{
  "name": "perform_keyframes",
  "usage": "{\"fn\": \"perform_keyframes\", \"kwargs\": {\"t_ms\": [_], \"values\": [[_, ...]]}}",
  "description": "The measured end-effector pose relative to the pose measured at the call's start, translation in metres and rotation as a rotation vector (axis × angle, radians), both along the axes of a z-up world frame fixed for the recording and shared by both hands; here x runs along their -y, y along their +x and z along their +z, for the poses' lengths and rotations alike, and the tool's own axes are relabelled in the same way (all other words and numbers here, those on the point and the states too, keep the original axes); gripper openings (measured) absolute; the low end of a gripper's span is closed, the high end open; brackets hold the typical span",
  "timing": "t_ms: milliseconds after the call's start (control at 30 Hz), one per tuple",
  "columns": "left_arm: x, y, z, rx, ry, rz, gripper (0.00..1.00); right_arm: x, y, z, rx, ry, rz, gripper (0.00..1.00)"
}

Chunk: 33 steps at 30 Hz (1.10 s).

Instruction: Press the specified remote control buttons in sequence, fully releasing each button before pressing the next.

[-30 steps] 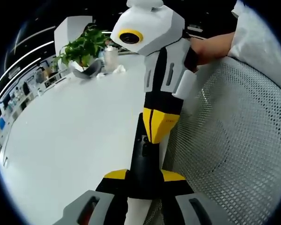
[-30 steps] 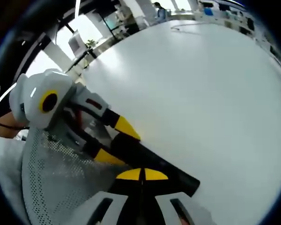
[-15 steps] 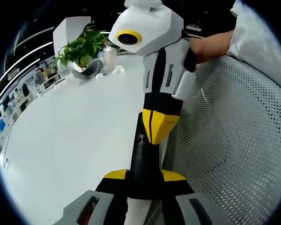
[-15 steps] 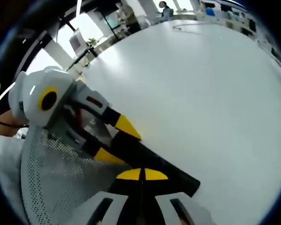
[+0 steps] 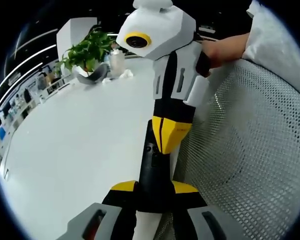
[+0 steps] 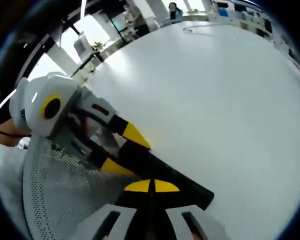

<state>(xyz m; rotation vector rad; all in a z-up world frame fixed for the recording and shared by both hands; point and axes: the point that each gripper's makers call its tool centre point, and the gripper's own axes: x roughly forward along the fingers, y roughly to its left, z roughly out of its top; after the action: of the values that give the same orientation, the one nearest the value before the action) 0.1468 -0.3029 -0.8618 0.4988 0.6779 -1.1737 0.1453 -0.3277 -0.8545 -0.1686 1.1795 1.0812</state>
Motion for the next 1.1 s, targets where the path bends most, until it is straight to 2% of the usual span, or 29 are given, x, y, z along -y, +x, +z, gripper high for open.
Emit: {"fn": "perform_keyframes", "kwargs": {"t_ms": [700,1100], "values": [[-0.0008,-0.0017,0.0004,-0.008,0.023,-0.006,0.25,0.0009,-0.0014,0.0013,-0.019,0.003,-0.013,0.0],[-0.0014,-0.0012,0.0,-0.009,0.019,-0.002,0.25,0.001,-0.0021,0.0011,0.004,-0.006,0.007,0.0]]}}
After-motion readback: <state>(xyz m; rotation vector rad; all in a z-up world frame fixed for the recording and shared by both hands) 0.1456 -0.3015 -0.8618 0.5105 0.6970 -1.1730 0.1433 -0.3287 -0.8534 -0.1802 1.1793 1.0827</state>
